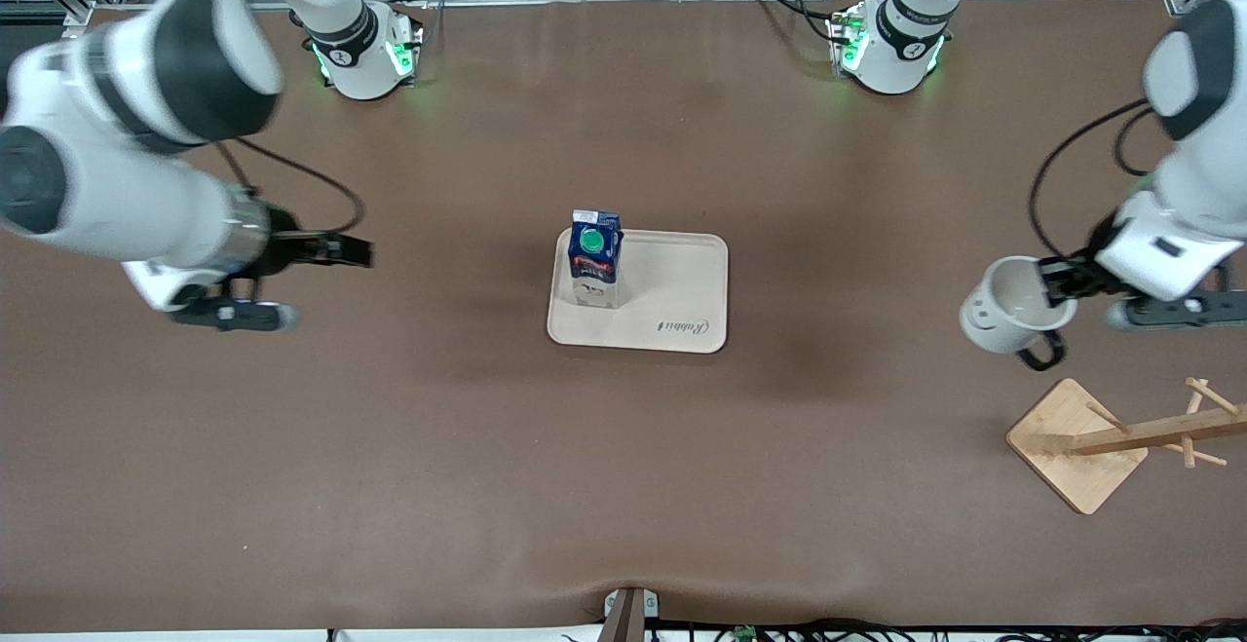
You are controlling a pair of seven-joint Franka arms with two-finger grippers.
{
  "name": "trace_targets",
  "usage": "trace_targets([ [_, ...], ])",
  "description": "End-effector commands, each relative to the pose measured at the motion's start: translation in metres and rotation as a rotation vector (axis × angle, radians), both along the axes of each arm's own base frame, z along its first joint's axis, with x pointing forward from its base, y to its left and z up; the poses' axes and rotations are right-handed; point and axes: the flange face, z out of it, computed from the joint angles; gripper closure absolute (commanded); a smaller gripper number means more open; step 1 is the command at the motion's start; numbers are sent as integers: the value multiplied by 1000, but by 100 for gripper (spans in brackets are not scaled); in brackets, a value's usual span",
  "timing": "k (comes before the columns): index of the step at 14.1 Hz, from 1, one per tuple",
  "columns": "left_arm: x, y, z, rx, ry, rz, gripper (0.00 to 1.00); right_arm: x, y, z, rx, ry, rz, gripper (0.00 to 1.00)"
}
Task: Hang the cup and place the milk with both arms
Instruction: 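Carry the mug to the wooden stand while the right gripper grasps the milk, then hang the mug handle on the peg while the right gripper carries milk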
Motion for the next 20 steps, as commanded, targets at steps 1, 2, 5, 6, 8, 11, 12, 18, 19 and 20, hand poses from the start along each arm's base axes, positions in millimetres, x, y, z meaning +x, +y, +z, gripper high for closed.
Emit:
trace_targets([
  [1,0,41,17,3,-22,-68,100,-15,56,-15,-23,3,-58,0],
  [2,2,59,15,-7,-25,-76,100,-21,78,-24,-38,9,-73,0],
  [5,18,95,15,-27,-46,-154,100,-34,130,-42,-52,-16,-118,0],
  [6,20,104,10,-49,-45,-139,100,-37,145,-52,-46,-11,-125,0],
  [8,24,115,0,-80,-44,-121,100,-45,173,-65,-2,6,-159,0],
  [11,29,116,-5,-83,-44,-131,100,-60,216,-88,-7,-11,-202,0],
  [12,29,118,-5,-83,-46,-132,100,-65,226,-95,-11,-12,-200,0],
  [18,34,129,0,-75,-70,-141,100,-92,257,-143,-31,-34,-169,0],
  [19,36,136,-1,-74,-73,-143,100,-99,267,-154,-35,-40,-153,0],
  [20,36,141,-1,-74,-75,-153,100,-103,272,-162,-37,-42,-146,0],
])
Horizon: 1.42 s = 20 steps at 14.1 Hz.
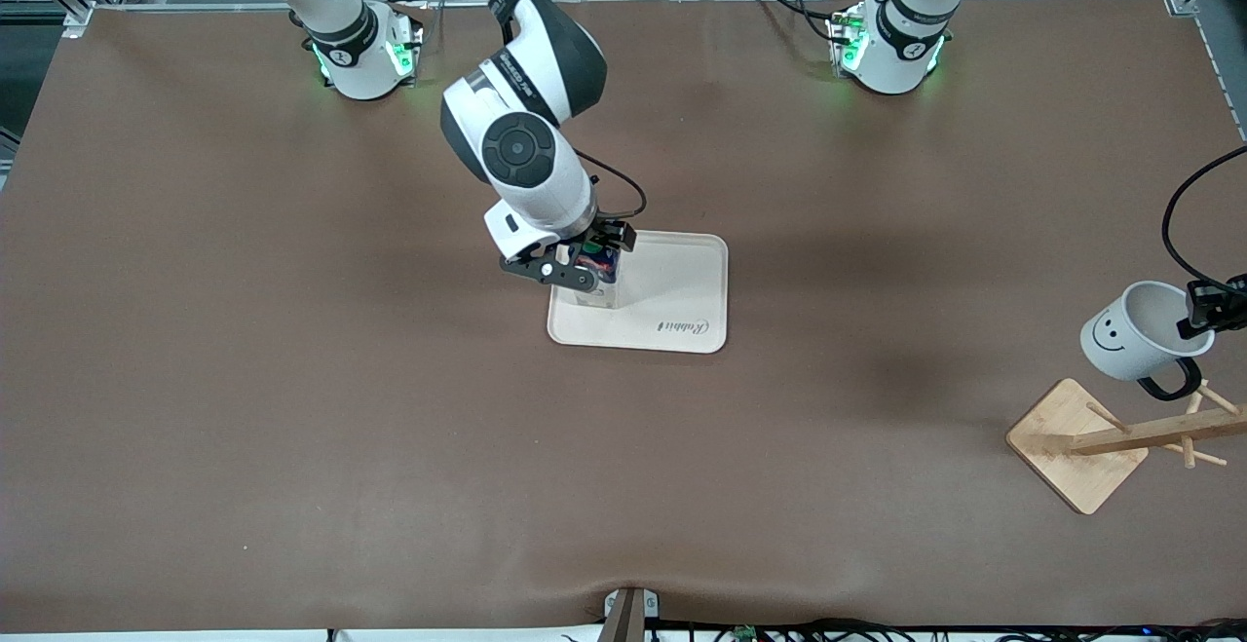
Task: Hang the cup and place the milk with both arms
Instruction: 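Hang the mug handle on the peg while the right gripper carries milk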
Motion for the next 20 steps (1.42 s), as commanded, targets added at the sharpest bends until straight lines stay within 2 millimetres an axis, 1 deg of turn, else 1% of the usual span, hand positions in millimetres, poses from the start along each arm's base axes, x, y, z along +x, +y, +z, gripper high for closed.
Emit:
trace_targets([
  [1,6,21,0,-16,-16,-24,100,-10,13,-23,-12,0,-5,0],
  [2,6,23,0,-15,-20,-23,100,-9,11,-26,-18,6,-5,0],
  [3,7,26,0,-11,-30,-30,100,-6,8,-24,-20,10,-2,24],
  [4,7,28,-3,-10,-30,-42,100,-5,5,-23,-20,12,11,64],
  [6,7,35,-7,-11,-25,-39,100,7,-7,-11,-25,29,-11,100],
  [7,9,37,-11,-9,-27,-46,100,12,-12,-1,-28,42,-16,100],
  [8,9,40,-12,-7,-31,-58,100,20,-22,11,-36,63,-28,100],
  [9,8,47,-14,-5,-30,-60,100,30,-36,29,-40,89,-40,100],
  [10,9,51,-17,-4,-37,-67,100,45,-58,54,-31,107,-68,100],
  [11,9,54,-19,-2,-37,-77,100,61,-83,72,-24,115,-102,100],
  [12,9,55,-20,-2,-39,-77,100,72,-106,87,-22,121,-127,100],
  [13,10,54,-21,-3,-37,-66,73,79,-129,99,-17,125,-132,100],
  [14,11,52,-22,-4,-36,-68,51,85,-154,105,-13,140,-112,100],
  [15,11,51,-22,-6,-36,-66,5,93,-183,106,-16,161,-104,100],
  [16,12,49,-20,-6,-39,-67,0,103,-215,103,-8,177,-105,100],
  [18,14,39,-3,-9,-64,-23,0,116,-275,102,22,176,-69,100],
  [19,15,30,0,-22,-59,15,0,121,-303,101,19,166,-34,100],
  [20,14,18,8,-30,-60,35,0,124,-328,99,-2,155,9,100],
])
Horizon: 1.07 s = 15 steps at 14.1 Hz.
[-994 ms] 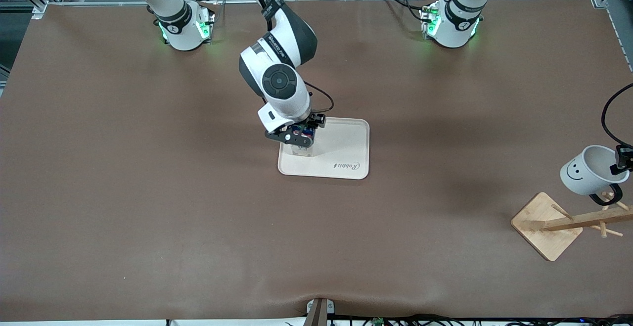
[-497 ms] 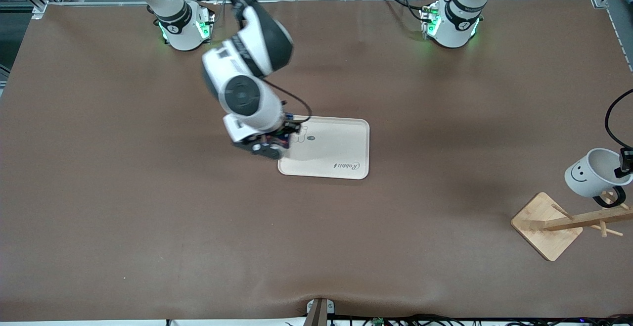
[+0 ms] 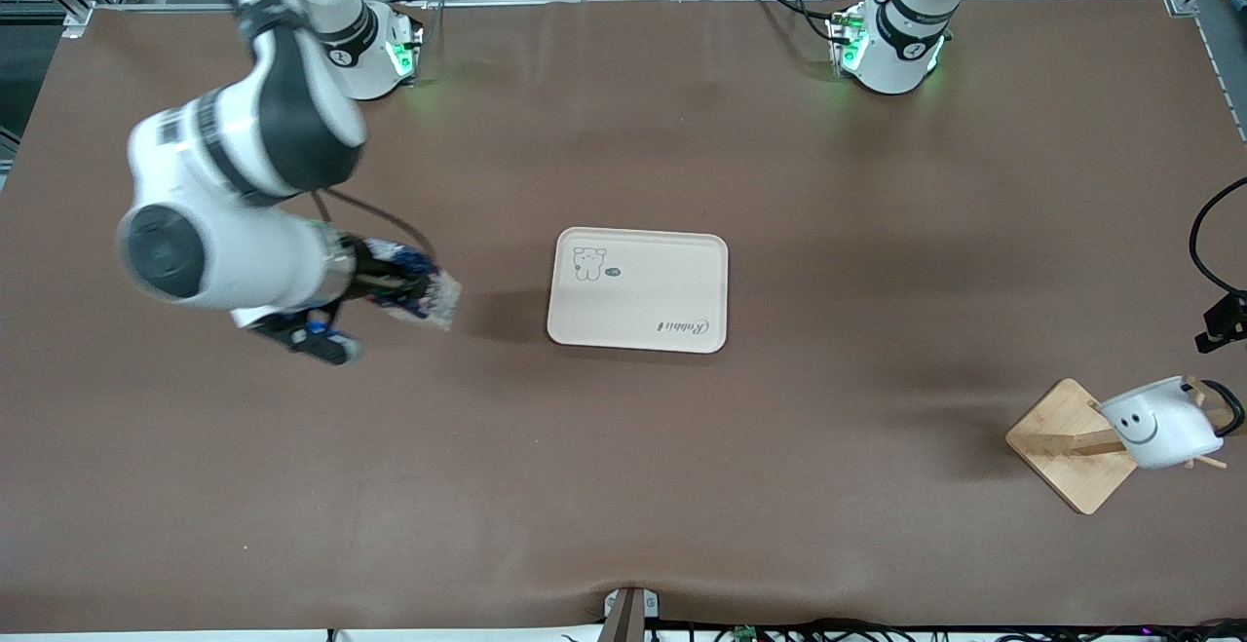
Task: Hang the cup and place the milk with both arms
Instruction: 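Hang the mug handle on the peg while the right gripper carries milk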
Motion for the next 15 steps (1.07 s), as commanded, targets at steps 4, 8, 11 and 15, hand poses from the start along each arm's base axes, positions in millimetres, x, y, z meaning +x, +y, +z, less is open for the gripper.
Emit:
trace_targets([
  [4,-14,-58,39,-60,66,151,0,1,-153,-28,39,21,149,100],
  [8,-39,-112,69,-31,149,228,0,-10,-218,-60,35,42,167,100],
  [11,-48,-141,87,43,148,242,0,-24,-253,-93,62,30,177,100],
  [15,-63,-158,97,66,196,216,0,-36,-260,-117,65,36,166,100],
])
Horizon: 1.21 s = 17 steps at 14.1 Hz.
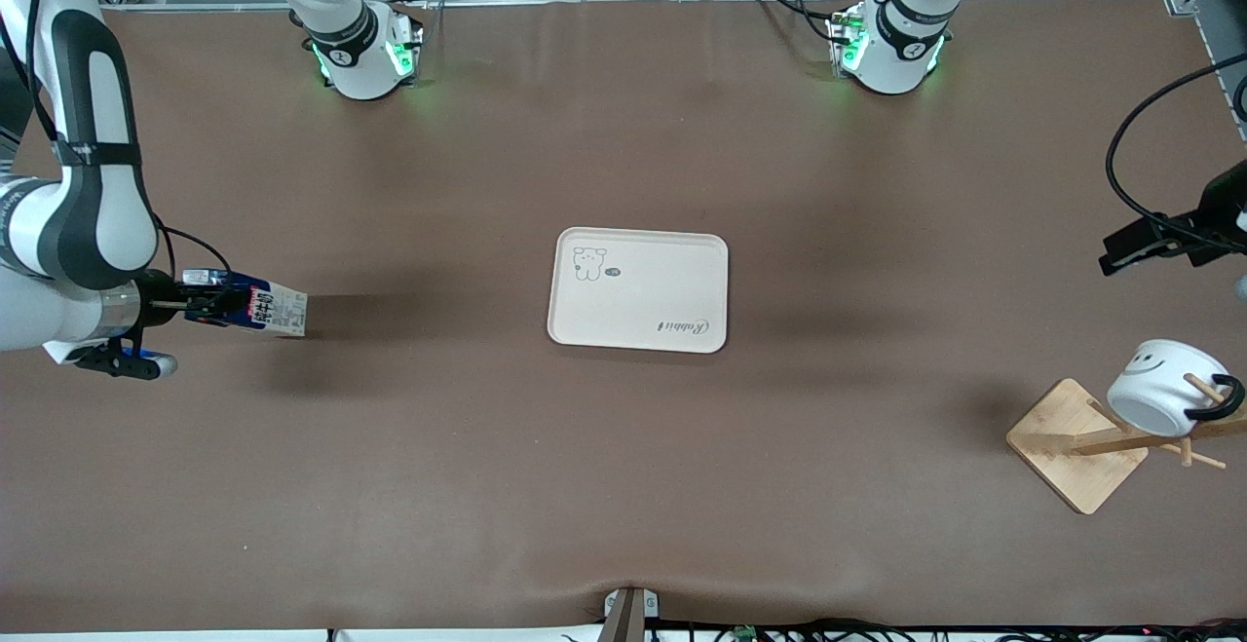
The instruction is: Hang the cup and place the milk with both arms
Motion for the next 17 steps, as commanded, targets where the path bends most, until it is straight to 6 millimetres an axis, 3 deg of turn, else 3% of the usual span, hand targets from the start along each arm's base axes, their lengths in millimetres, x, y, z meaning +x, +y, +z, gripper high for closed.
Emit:
trace_targets([
  [1,-12,-1,10,28,30,0,0,-18,0,-2,1,-8,11,100],
  [3,-16,-9,23,26,8,-11,0,-20,-1,-8,-1,-12,8,100],
  [4,-25,-23,37,48,-10,-27,0,-21,-1,-10,-1,-12,7,100],
  [5,-29,-33,43,50,-17,-45,0,-21,-2,-12,-2,-11,5,82],
  [7,-34,-44,41,57,3,-66,0,-21,-8,-16,-1,-4,-6,18],
  [8,-37,-48,43,56,11,-70,0,-22,-10,-16,1,-3,-9,2],
  [12,-54,-57,41,59,27,-78,0,-21,-7,-16,6,2,-8,0],
  [17,-68,-51,45,-6,9,-79,0,-18,-3,-5,14,-3,-7,0],
])
